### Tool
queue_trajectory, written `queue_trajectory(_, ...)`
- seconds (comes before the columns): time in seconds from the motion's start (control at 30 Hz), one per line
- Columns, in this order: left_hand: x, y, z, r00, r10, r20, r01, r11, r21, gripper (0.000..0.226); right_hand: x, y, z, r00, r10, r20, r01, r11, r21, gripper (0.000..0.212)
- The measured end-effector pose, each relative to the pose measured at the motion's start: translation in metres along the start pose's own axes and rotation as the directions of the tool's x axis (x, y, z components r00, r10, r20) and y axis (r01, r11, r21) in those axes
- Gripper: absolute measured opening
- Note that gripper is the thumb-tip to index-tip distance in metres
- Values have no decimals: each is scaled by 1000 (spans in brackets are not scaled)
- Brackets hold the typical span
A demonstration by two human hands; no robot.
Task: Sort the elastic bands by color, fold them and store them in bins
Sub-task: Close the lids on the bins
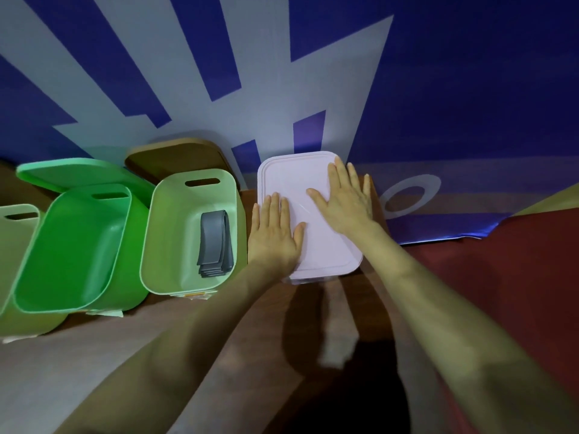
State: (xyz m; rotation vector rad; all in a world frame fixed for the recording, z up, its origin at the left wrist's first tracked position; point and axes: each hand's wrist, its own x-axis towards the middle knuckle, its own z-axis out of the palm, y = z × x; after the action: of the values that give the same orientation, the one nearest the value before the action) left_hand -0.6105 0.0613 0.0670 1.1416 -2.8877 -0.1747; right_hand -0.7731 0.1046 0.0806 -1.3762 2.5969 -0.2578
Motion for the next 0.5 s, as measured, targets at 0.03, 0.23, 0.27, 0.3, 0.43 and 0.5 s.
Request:
queue_trajectory(0.03, 0, -1, -4, 1000, -10, 13, 11, 999, -46, 71, -2, -2, -2, 1000, -15, -27, 14, 1000, -17, 69)
queue_trajectory(0.23, 4, -17, -41, 999, 7, -32, -17, 941, -338, 40, -23, -25, -19, 989, -74, -126, 66, 996, -65, 40)
queue_trajectory(0.27, 3, -22, -49, 997, 9, -76, -37, 927, -372, 36, -27, -34, -21, 987, -88, -135, 82, 995, -52, 40)
queue_trajectory(0.3, 0, -29, -57, 992, 6, -127, -55, 922, -384, 33, -32, -46, -24, 982, -113, -152, 109, 994, -33, 40)
queue_trajectory(0.43, -11, -75, -94, 944, -12, -330, -92, 950, -299, 26, -37, -110, -40, 921, -296, -254, 309, 951, 13, 39)
queue_trajectory(0.5, -13, -106, -112, 913, -10, -408, -87, 972, -220, 30, -29, -146, -46, 882, -383, -273, 397, 918, -4, 40)
